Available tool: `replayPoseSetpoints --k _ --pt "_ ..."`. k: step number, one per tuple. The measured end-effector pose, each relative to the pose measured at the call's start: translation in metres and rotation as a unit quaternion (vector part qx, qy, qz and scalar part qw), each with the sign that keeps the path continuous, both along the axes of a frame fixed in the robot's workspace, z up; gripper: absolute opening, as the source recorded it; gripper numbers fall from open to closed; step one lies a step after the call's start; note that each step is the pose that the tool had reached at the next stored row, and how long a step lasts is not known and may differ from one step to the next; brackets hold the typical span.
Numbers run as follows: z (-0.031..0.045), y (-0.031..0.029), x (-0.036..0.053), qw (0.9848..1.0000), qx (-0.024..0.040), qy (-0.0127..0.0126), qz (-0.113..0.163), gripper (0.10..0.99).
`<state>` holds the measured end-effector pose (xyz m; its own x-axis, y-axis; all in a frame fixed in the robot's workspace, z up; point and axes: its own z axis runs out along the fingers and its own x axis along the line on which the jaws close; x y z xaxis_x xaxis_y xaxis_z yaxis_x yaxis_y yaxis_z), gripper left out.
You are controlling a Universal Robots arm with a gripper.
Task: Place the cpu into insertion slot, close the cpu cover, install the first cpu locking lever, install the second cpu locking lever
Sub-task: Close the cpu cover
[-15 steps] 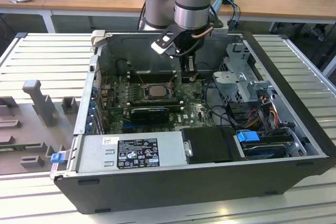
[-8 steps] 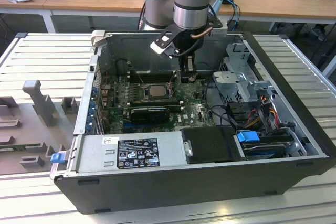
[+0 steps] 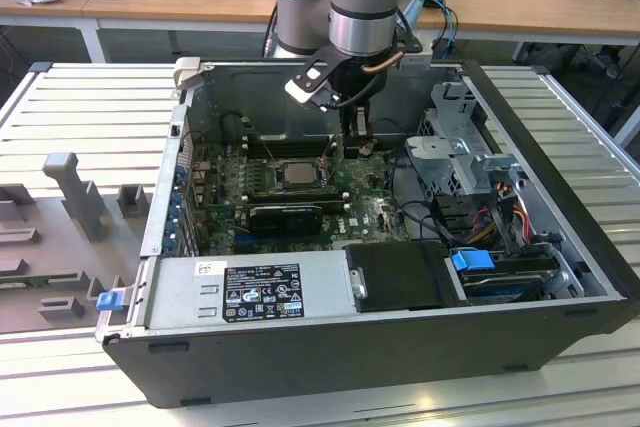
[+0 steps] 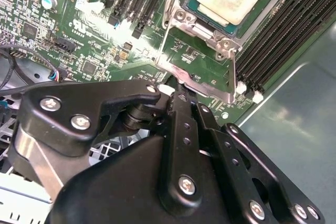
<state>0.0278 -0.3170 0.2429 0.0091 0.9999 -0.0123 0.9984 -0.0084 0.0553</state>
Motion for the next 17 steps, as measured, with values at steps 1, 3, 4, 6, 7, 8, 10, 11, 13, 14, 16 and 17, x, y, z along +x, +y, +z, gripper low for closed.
replayPoseSetpoints --k 1,3,4,6,7,8,10,11,13,14,16,17 --pt "0.0 0.0 -0.0002 1.0 0.0 0.0 0.0 0.106" --pt "0.0 0.0 -0.0006 1.0 0.0 0.0 0.0 0.106" --pt "0.0 0.0 -0.0007 1.0 0.0 0.0 0.0 0.106" --pt "0.0 0.0 -0.0008 1.0 0.0 0.0 0.0 0.106" --pt "0.0 0.0 -0.0009 1.0 0.0 0.0 0.0 0.106" --pt "0.0 0.0 -0.001 1.0 0.0 0.0 0.0 0.106" --pt "0.0 0.0 -0.0012 1.0 0.0 0.0 0.0 0.106" --pt "0.0 0.0 -0.0015 1.0 0.0 0.0 0.0 0.106" --pt "0.0 0.0 -0.002 1.0 0.0 0.0 0.0 0.106" --pt "0.0 0.0 -0.0022 1.0 0.0 0.0 0.0 0.106" --pt "0.0 0.0 -0.0029 1.0 0.0 0.0 0.0 0.106" --pt "0.0 0.0 -0.003 1.0 0.0 0.0 0.0 0.106"
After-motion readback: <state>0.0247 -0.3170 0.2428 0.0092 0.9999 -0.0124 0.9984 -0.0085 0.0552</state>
